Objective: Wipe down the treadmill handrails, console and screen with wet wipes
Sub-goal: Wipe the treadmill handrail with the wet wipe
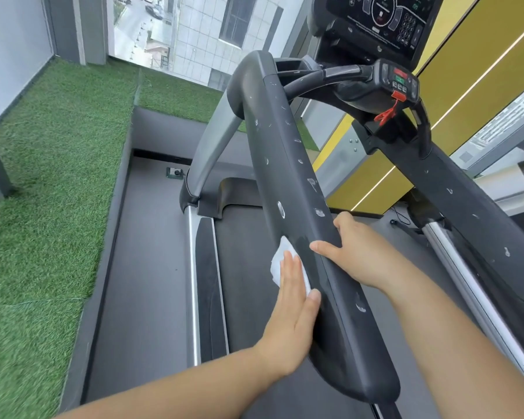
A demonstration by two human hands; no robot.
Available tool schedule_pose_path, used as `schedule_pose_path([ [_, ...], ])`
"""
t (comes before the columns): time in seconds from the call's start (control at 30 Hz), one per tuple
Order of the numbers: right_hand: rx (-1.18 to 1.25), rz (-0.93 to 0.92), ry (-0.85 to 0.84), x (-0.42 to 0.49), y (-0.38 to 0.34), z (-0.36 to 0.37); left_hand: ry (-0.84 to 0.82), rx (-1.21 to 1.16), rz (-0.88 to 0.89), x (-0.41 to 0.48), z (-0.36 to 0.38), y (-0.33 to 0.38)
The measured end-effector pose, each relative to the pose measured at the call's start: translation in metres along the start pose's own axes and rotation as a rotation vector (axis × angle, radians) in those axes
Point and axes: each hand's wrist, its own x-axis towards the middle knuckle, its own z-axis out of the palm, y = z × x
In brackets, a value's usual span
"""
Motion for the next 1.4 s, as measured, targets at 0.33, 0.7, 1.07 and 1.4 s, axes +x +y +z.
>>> schedule_pose_path([
  [0.33, -0.058, -0.025, -0.05, 0.003, 0.001, -0.004, -0.077, 0.112, 0.008, -0.004, 0.002, -0.006],
  [0.7, -0.085, -0.033, -0.096, 0.005, 0.001, -0.009, -0.097, 0.256, 0.063, 0.001, -0.003, -0.009],
  [1.07, -0.017, -0.055, -0.138, 0.009, 0.007, -0.009, -0.1, 0.291, 0.052, -0.006, 0.006, 0.014],
  [1.4, -0.039, -0.048, -0.106, 0.007, 0.007, -0.006, -0.111, 0.283, 0.028, -0.004, 0.006, 0.019],
])
